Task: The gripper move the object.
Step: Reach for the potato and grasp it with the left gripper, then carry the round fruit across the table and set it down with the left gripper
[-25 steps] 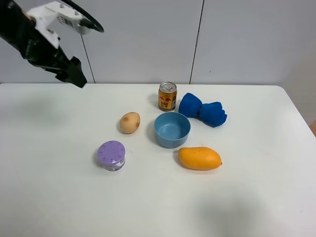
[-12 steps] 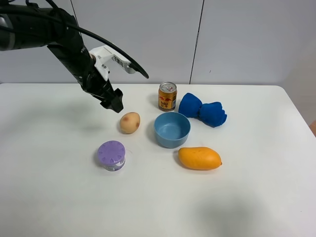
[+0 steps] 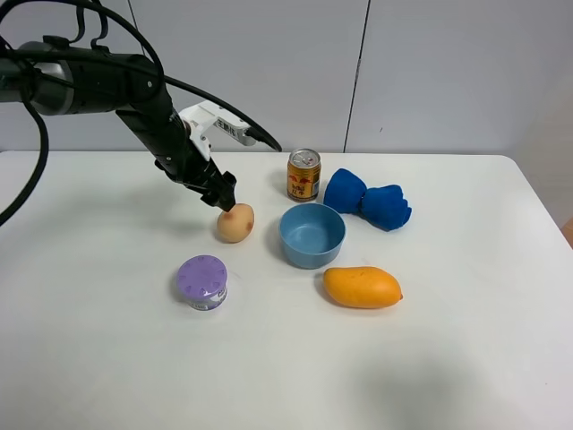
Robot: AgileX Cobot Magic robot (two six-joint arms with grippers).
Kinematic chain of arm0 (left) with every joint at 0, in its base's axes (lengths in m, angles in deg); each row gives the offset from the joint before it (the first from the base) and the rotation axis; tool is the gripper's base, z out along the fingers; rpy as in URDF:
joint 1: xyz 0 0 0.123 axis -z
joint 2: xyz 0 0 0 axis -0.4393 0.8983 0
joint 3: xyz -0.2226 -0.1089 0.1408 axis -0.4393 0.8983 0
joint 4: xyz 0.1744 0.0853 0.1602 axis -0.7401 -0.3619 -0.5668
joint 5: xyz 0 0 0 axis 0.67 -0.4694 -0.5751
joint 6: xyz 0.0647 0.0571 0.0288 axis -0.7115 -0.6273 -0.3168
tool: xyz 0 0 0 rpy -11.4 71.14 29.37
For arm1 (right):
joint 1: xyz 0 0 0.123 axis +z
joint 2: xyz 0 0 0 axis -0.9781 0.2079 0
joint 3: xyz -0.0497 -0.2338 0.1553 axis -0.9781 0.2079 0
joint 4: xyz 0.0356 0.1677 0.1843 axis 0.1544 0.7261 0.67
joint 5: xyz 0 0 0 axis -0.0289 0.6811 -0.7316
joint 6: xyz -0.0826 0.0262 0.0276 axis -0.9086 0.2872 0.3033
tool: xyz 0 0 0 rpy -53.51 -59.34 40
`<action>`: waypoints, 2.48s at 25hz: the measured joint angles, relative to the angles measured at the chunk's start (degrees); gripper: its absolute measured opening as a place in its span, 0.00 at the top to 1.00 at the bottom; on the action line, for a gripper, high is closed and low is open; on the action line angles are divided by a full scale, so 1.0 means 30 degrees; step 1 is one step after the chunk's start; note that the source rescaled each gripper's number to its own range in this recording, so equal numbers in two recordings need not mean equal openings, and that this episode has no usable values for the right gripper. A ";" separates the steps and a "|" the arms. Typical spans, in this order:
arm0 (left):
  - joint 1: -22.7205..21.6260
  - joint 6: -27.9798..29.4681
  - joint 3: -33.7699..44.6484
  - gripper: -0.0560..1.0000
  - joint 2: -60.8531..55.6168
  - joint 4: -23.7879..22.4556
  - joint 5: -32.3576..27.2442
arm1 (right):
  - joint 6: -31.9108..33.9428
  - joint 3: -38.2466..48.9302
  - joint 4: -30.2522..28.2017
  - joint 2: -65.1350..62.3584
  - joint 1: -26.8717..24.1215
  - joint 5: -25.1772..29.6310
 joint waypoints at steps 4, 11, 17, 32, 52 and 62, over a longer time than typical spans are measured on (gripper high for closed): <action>0.0000 0.0014 0.0000 0.01 0.0563 0.0445 0.1297 | 0.0000 0.0000 0.0000 0.0000 0.0000 0.0000; 0.0000 0.0014 0.0000 0.01 0.1728 0.0783 0.2047 | 0.0000 0.0000 0.0000 0.0000 0.0000 0.0000; 0.0000 0.0055 0.0000 0.01 0.2862 0.0839 0.2269 | 0.0000 0.0000 0.0000 0.0000 0.0000 0.0000; 0.0040 0.0069 -0.0038 0.84 0.3630 0.4236 0.2580 | 0.0000 0.0000 0.0000 0.0000 0.0000 0.0000; 0.1843 -0.0218 -0.0038 0.94 -0.5425 0.4290 -0.0352 | 0.0000 0.0000 0.0000 0.0000 0.0000 0.0000; 0.6553 0.0441 -0.0509 0.94 -0.4914 0.4388 -0.0046 | 0.0000 0.0000 0.0000 0.0000 0.0000 0.0000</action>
